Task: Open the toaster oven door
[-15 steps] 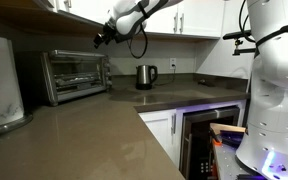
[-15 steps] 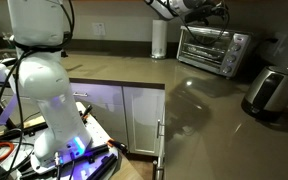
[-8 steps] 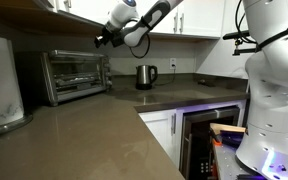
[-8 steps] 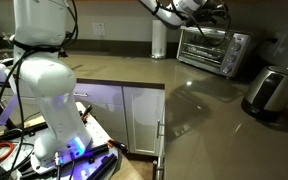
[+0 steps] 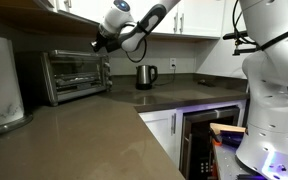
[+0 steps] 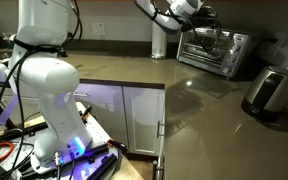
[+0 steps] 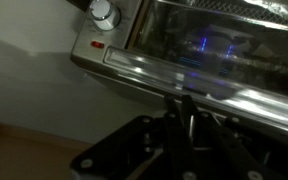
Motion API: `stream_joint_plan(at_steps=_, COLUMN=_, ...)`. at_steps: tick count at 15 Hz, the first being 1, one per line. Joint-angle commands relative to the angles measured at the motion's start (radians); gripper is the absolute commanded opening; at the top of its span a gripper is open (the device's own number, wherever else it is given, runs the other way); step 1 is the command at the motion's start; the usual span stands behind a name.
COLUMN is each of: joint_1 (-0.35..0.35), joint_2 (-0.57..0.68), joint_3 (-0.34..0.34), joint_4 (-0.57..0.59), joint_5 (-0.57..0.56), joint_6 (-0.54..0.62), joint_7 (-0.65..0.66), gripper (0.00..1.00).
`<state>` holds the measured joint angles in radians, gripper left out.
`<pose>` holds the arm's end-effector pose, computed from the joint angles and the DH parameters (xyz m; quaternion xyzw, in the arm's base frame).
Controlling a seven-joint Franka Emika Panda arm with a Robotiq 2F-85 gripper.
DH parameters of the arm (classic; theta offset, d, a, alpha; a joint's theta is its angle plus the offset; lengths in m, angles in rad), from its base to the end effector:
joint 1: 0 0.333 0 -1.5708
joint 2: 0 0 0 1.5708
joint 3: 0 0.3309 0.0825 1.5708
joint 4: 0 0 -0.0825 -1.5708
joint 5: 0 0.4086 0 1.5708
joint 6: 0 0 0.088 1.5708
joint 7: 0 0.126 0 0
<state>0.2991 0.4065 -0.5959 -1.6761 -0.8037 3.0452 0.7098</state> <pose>0.7350 -0.0999 0.4875 0.8548 -0.0323 0.4728 0.2116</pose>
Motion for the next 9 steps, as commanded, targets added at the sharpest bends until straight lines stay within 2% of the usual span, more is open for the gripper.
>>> stream_joint_plan(at_steps=1, joint_1=0.013, joint_2=0.052, joint_3=-0.032, joint_4=0.018, joint_5=-0.03, joint_6=-0.001, joint_7=0.019, gripper=0.0)
stream_joint_plan(at_steps=4, joint_1=0.022, joint_2=0.064, joint_3=-0.044, joint_4=0.022, joint_5=-0.029, joint_6=0.007, joint_7=0.013, gripper=0.04)
stream_joint_plan(at_steps=9, joint_1=0.003, joint_2=-0.002, joint_3=0.022, joint_4=-0.041, joint_5=0.003, joint_6=-0.015, joint_7=-0.069, gripper=0.04)
